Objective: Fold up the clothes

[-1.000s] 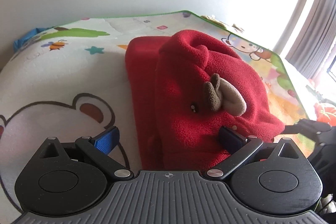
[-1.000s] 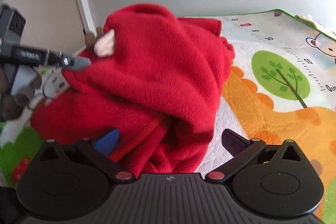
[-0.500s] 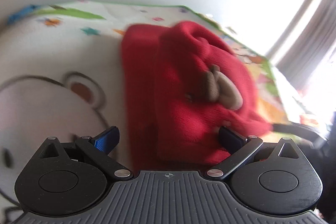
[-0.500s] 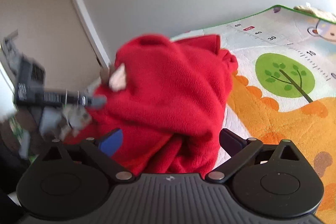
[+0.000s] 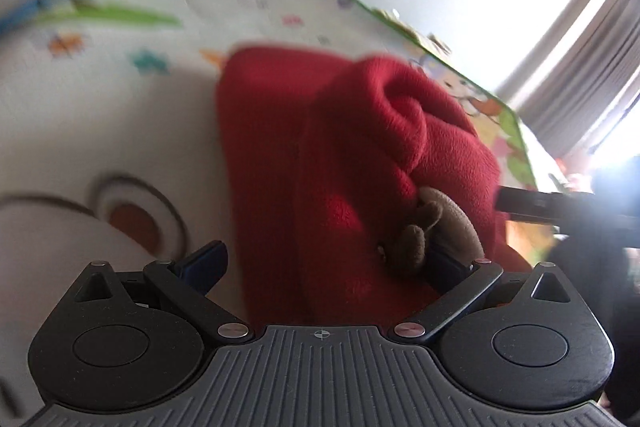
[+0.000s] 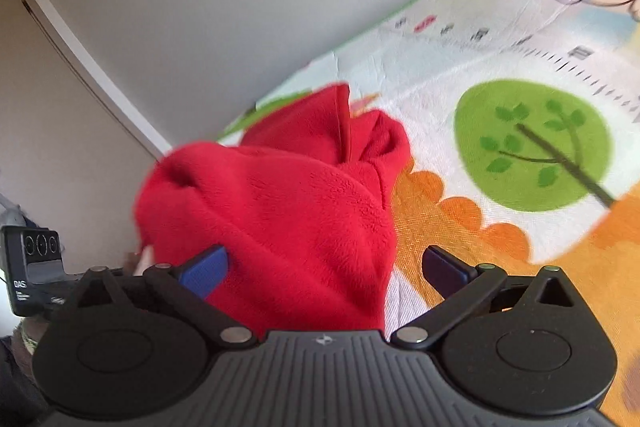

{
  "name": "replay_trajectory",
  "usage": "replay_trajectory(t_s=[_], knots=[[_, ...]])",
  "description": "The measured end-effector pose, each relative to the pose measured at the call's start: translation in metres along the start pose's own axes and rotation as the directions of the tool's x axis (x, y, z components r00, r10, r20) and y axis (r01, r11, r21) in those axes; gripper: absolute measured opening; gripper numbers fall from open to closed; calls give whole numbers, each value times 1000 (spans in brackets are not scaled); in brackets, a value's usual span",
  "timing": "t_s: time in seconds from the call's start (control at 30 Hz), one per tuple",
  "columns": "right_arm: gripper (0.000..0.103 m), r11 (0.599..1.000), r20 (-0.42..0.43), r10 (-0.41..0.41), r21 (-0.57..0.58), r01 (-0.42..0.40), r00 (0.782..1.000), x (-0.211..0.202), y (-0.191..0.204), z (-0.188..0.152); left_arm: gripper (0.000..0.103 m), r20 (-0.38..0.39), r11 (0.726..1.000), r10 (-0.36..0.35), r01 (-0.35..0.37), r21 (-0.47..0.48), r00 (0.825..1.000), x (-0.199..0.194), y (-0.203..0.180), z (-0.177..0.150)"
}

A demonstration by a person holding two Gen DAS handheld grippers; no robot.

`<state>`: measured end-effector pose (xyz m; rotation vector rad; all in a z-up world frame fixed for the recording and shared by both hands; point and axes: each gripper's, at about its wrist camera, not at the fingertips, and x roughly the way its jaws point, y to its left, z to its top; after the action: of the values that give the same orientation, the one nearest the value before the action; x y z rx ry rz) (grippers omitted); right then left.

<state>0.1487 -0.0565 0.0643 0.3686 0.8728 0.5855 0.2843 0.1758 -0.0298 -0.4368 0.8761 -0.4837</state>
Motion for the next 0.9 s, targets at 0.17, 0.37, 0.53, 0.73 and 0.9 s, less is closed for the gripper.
replay_trajectory(t_s=[0.17,0.37,0.53,0.73,0.9], knots=[[103,935,-78,267,264,-239,960,41,-40,7,103,5,992,-99,99,-72,995,10,18,10],[103,892,-34,390,262,-368,920,37,-45,4,103,-7,995,-95,95,-28,995,16,-2,19],[103,859,57,431,280,-428,901,4,-65,5,103,-17,983,-172,173,55,985,31,-44,41],[103,889,235,296,288,-357,926,-66,-118,20,103,-39,950,-254,256,178,967,101,-113,75],[103,917,307,-96,397,-36,947,-113,-160,40,103,-52,964,-185,191,183,981,151,-128,82]])
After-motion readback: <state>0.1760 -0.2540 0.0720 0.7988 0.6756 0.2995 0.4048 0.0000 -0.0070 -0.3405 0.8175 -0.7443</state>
